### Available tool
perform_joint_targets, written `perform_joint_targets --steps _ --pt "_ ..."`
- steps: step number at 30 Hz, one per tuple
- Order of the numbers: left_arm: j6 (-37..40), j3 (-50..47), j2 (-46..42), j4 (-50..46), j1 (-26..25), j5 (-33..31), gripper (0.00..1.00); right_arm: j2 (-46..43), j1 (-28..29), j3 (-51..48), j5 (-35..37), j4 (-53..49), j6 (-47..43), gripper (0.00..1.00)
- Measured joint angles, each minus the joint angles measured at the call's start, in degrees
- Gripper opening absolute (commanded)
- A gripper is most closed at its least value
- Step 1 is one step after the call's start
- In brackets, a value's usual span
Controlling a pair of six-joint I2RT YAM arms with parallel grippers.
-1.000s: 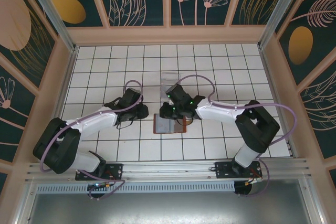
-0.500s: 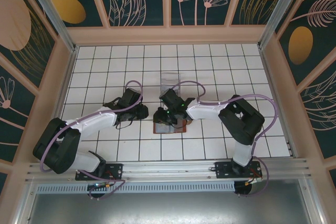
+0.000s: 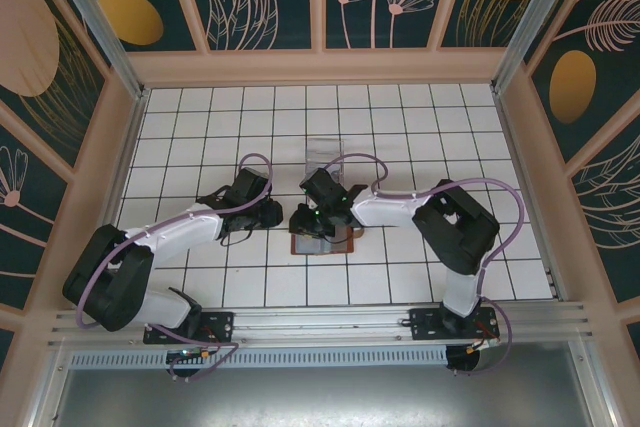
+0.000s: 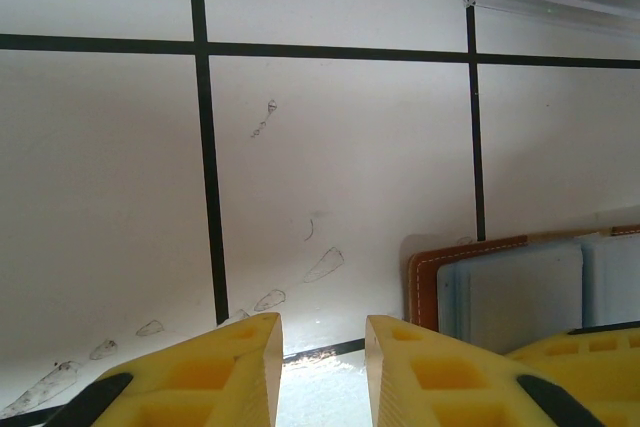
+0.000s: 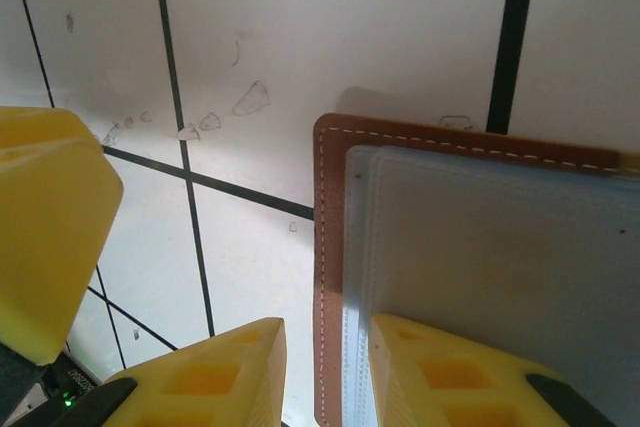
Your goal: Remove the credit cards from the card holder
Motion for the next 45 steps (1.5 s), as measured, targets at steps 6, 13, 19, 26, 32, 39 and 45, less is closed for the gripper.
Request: perform_joint_targets --steps 6,13,19,26,32,39,45 --pt "0.2 0.0 0.2 0.0 0.0 0.0 0.30 0.6 0.3 2.5 2.6 -4.9 -0.4 0.30" --pt "0.5 0.0 1.0 0.0 0.0 0.6 0.30 0.8 0.5 4.9 6.2 -11.3 -1.6 0.33" --pt "0.7 0.0 1.3 0.1 0.0 1.2 0.30 2.9 2.0 10.1 11.1 -19.2 -1.7 0.35" --pt "0.7 0.0 2.6 0.5 0.0 2.6 0.30 4.7 3.5 14.4 17.8 -28.9 -2.0 0.37" --pt "0.9 0.1 2.8 0.4 0.0 2.6 0.30 4.9 3.7 15.3 21.1 -34.2 -2.0 0.38" --pt "1.3 1.1 3.1 0.2 0.0 2.6 0.30 4.6 3.7 15.3 23.3 -37.0 -2.0 0.39" --pt "1.3 1.3 3.1 0.2 0.0 2.7 0.30 2.6 3.7 15.3 25.5 -39.9 -2.0 0.40"
